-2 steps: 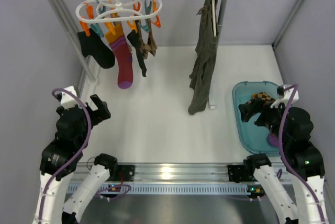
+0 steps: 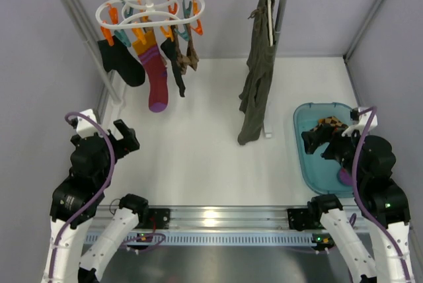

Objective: Remove the socks clipped to the hanger

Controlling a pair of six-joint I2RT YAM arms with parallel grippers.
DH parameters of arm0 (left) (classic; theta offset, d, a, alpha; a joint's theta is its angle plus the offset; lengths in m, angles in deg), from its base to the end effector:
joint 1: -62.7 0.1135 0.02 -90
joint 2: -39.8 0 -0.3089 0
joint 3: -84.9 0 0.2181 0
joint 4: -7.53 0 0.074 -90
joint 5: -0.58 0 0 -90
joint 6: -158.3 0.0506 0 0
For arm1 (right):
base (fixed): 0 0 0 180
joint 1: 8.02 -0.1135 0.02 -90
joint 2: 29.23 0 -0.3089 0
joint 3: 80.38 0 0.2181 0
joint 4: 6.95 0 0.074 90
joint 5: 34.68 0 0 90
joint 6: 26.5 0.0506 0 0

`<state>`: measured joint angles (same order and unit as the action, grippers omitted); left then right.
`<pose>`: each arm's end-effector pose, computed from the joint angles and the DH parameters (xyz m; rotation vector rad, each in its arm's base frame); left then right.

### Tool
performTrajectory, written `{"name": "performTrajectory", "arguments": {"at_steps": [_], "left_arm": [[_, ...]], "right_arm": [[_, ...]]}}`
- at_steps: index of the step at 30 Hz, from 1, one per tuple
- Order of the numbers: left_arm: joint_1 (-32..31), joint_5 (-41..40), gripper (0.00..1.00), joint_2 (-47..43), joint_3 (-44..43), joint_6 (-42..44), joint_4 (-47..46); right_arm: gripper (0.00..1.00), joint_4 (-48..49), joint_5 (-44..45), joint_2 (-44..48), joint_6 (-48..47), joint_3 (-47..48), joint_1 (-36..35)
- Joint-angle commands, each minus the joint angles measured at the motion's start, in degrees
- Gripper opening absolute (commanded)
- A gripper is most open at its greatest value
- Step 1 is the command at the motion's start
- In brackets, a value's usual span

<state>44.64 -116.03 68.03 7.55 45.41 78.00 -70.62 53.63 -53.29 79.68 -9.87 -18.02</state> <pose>0.0086 0.0210 0.3811 -0.3821 1.8637 -0.0325 0.0068 0.0027 0.3606 0.0812 1.8836 0.3418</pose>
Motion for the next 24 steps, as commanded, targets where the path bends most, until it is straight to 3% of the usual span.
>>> {"name": "performTrajectory", "arguments": {"at_steps": [1, 5, 9, 11, 14, 17, 18, 19, 21, 24], "left_arm": [[-0.22, -0.37, 0.99, -0.63, 0.30, -1.01, -0.62], [-0.22, -0.72, 0.99, -0.63, 0.30, -2.33, -0.71], [-0.22, -3.36, 0.99, -0.72, 0.92, -6.37, -0.80], [-0.22, -3.88, 0.99, -0.72, 1.27, -7.34, -0.80], [-0.22, -3.89, 0.98, -0.28, 2.14, -8.66, -1.41], [-0.22, -1.52, 0.99, 0.95, 3.64, -8.57, -2.81], [-0.13, -0.73, 0.99, 1.30, 4.16, -8.40, -2.91], [-0.22, 0.58, 0.99, 2.35, 4.17, -8.31, -3.17], [-0.13, 1.21, 0.98, 3.23, 3.73, -8.04, -3.09], [-0.22, 1.56, 0.98, 3.59, 3.90, -7.34, -3.70]], "right_arm": [[0.99, 1.82, 0.99, 0.50, 1.30, 1.71, 0.60], [0.99, 8.99, -3.63, 2.69, 6.67, -0.75, 0.68], [1.00, 24.03, -29.95, 0.42, 17.36, -8.21, 0.60], [0.99, 29.22, -34.41, -2.30, 21.59, -10.76, 0.33], [0.99, 32.32, -25.41, -5.56, 20.82, -11.83, -7.20], [0.99, 31.97, -9.08, -11.79, 17.49, -8.50, -26.51], [0.99, 31.71, 3.15, -16.07, 15.21, -6.23, -32.57], [0.99, 31.79, 9.37, -18.46, 13.71, -4.99, -44.46], [0.99, 32.41, 21.05, -25.91, 9.07, -0.51, -57.42], [1.00, 39.42, 20.60, -34.53, 4.40, 3.27, -61.01]]}}
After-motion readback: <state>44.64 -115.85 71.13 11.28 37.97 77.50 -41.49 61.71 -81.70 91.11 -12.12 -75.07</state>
